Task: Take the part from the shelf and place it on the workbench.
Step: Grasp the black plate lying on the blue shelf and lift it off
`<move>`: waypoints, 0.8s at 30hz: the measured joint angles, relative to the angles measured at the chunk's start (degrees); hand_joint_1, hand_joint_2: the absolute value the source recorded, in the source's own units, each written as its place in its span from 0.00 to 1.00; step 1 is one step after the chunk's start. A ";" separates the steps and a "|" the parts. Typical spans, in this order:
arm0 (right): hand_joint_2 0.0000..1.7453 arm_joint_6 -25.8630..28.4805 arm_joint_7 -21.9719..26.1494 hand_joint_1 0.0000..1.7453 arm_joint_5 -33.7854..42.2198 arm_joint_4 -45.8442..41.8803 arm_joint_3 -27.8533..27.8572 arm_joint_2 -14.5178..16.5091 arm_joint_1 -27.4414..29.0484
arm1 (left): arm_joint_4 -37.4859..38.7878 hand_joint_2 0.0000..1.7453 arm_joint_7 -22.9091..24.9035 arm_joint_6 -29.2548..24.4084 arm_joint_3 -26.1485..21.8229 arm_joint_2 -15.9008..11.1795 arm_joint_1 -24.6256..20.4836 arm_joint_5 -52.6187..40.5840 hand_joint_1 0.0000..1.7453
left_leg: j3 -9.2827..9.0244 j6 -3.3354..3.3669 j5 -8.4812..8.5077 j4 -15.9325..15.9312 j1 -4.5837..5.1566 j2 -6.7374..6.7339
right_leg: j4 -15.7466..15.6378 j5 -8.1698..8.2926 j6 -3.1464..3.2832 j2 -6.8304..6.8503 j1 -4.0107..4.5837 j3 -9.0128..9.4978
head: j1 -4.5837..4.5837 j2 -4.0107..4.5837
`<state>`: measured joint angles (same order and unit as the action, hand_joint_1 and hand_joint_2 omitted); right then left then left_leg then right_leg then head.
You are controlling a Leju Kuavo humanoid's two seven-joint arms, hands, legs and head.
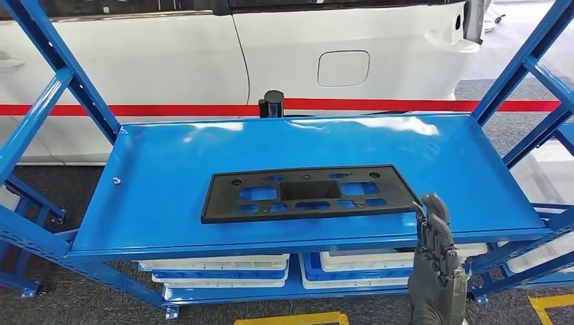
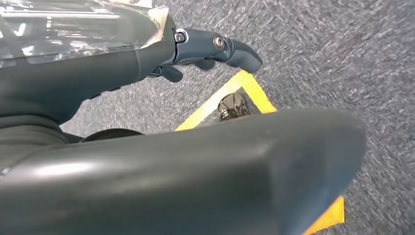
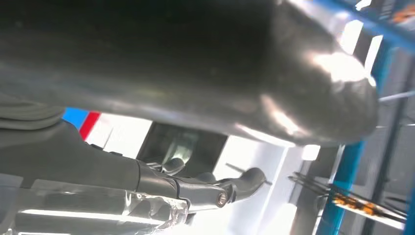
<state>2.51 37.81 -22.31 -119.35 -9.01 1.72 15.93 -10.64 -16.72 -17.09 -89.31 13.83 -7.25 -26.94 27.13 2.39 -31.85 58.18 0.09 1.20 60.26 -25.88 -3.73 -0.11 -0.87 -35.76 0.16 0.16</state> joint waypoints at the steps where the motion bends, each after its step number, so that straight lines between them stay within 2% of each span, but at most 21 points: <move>1: 0.00 1.17 -0.01 0.00 -1.56 0.14 0.26 0.28 0.04 | 0.00 0.00 0.36 -0.72 0.02 0.00 -0.01 -0.19 0.00 | -0.25 -0.26 -0.27 0.09 0.09 0.00 | -0.11 0.60 0.67 0.00 0.10 0.13 | 0.05 0.00; 2: 0.00 2.52 -0.04 0.00 -3.28 0.23 0.47 0.62 0.05 | 0.01 0.00 0.82 -1.51 0.04 0.00 -0.05 -0.42 0.00 | -0.27 -0.47 -0.27 0.27 0.12 0.00 | -0.22 0.44 1.40 -0.07 0.17 0.32 | 0.13 -0.01; 4: 0.00 5.67 -0.19 0.00 -7.11 0.27 0.73 1.22 0.02 | 0.01 0.00 1.67 -2.77 0.11 0.01 -0.17 -0.96 0.00 | 0.84 -0.86 0.43 2.28 0.01 -0.16 | -0.50 0.39 1.75 -0.13 -0.22 0.64 | 0.21 -0.01; 6: 0.00 9.32 -0.63 0.00 -11.99 0.28 0.81 1.57 0.06 | 0.01 0.00 2.08 -3.39 0.20 0.03 -0.29 -1.25 0.00 | 3.96 -1.40 0.82 7.09 -0.11 -0.52 | -0.88 0.04 2.27 -0.03 -0.55 1.34 | 0.28 -0.01; 7: 0.00 11.20 -1.10 0.00 -14.69 0.28 0.85 1.63 0.13 | 0.02 0.00 2.18 -3.50 0.23 0.04 -0.30 -1.28 0.00 | 5.99 -1.67 0.18 10.02 -0.17 -0.70 | -0.99 -0.19 2.61 0.06 -0.54 1.64 | 0.29 -0.01; 10: 0.00 15.70 -3.43 0.00 -21.43 0.28 1.16 1.59 0.68 | 0.02 0.00 2.39 -3.62 0.27 0.04 -0.23 -1.28 0.00 | 11.54 -2.18 -3.91 16.80 -0.34 -0.94 | -1.05 -0.84 3.46 0.14 -0.53 2.35 | 0.34 -0.01; 11: 0.00 16.65 -4.32 0.00 -22.91 0.28 1.39 1.54 0.96 | 0.02 0.00 2.45 -3.66 0.28 0.03 -0.21 -1.28 0.00 | 12.67 -2.23 -4.34 17.43 -0.36 -0.98 | -1.05 -1.02 3.61 0.14 -0.52 2.55 | 0.36 -0.01; 12: 0.00 17.44 -5.18 0.00 -24.09 0.28 1.67 1.46 1.27 | 0.02 0.00 2.51 -3.69 0.30 0.03 -0.21 -1.28 0.00 | 13.17 -2.22 -3.68 16.83 -0.38 -1.00 | -1.06 -1.21 3.66 0.12 -0.52 2.78 | 0.37 -0.01; 13: 0.00 17.95 -5.84 0.00 -24.87 0.28 1.91 1.35 1.53 | 0.02 0.00 2.55 -3.71 0.32 0.03 -0.21 -1.28 0.00 | 12.97 -2.15 -2.13 15.13 -0.40 -1.01 | -1.06 -1.38 3.62 0.10 -0.53 3.02 | 0.37 -0.01; 14: 0.00 18.28 -6.36 0.00 -25.39 0.28 2.11 1.22 1.74 | 0.01 0.00 2.58 -3.72 0.34 0.02 -0.21 -1.27 0.00 | 12.08 -2.03 0.14 12.25 -0.42 -1.03 | -1.07 -1.55 3.54 0.07 -0.54 3.29 | 0.37 -0.01; 15: 0.25 18.46 -6.69 0.00 -25.68 0.28 2.25 1.10 1.91 | 0.01 0.00 2.60 -3.72 0.36 0.02 -0.21 -1.28 0.00 | 10.70 -1.85 2.63 8.64 -0.44 -1.05 | -1.08 -1.74 3.41 0.03 -0.54 3.57 | 0.37 -0.01; 16: 0.50 18.63 -7.05 0.00 -26.07 0.29 2.35 0.98 2.05 | 0.01 0.00 2.61 -3.72 0.39 0.01 -0.24 -1.28 0.00 | 9.49 -1.64 3.74 5.55 -0.36 -1.07 | -1.02 -1.93 3.17 -0.04 -0.37 3.81 | 0.36 -0.01; 18: 1.00 19.28 -8.57 0.00 -27.87 0.43 2.53 0.73 2.28 | 0.01 0.00 2.61 -3.73 0.48 0.01 -0.27 -1.24 0.00 | 8.10 -1.12 3.45 2.22 -0.15 -1.05 | -1.02 -2.39 2.50 -0.16 -0.04 3.89 | 0.34 0.00; 19: 1.00 19.99 -9.87 0.00 -29.48 0.64 2.58 0.58 2.36 | 0.01 0.00 2.59 -3.77 0.56 0.01 -0.25 -1.17 0.00 | 8.05 -0.83 2.59 2.14 -0.02 -1.01 | -1.09 -2.63 2.12 -0.19 0.12 3.88 | 0.33 0.00; 21: 1.00 21.96 -12.77 0.00 -32.97 1.47 2.61 0.08 2.39 | 0.01 0.00 2.46 -3.89 0.79 0.03 -0.15 -1.04 0.00 | 7.33 -0.08 3.86 1.71 -0.24 -1.00 | -0.71 -3.15 1.50 -0.14 0.22 3.97 | 0.34 -0.01; 22: 1.00 23.17 -14.17 0.00 -34.78 2.19 2.60 -0.28 2.37 | 0.00 0.00 2.38 -3.97 0.93 0.04 -0.11 -0.97 0.00 | 6.91 0.30 4.58 1.43 -0.38 -1.06 | 0.40 -3.82 1.40 -0.10 0.25 3.75 | 0.24 -0.01; 24: 1.00 25.22 -16.26 0.00 -38.02 4.10 2.59 -1.21 2.35 | 0.00 0.00 2.25 -4.15 1.23 0.05 -0.16 -0.90 0.00 | 6.52 0.78 5.22 1.15 -0.48 -1.26 | 5.87 -6.52 1.67 -0.03 0.26 1.28 | 0.05 -0.01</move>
<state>27.74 21.55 -60.33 -115.26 -6.43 0.50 18.27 -10.64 -14.47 -21.24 -88.08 13.88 -7.41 -27.84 33.65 3.18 -26.63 59.33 -0.39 -0.06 66.12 -32.40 -2.06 -0.14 -0.62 -34.47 0.21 0.15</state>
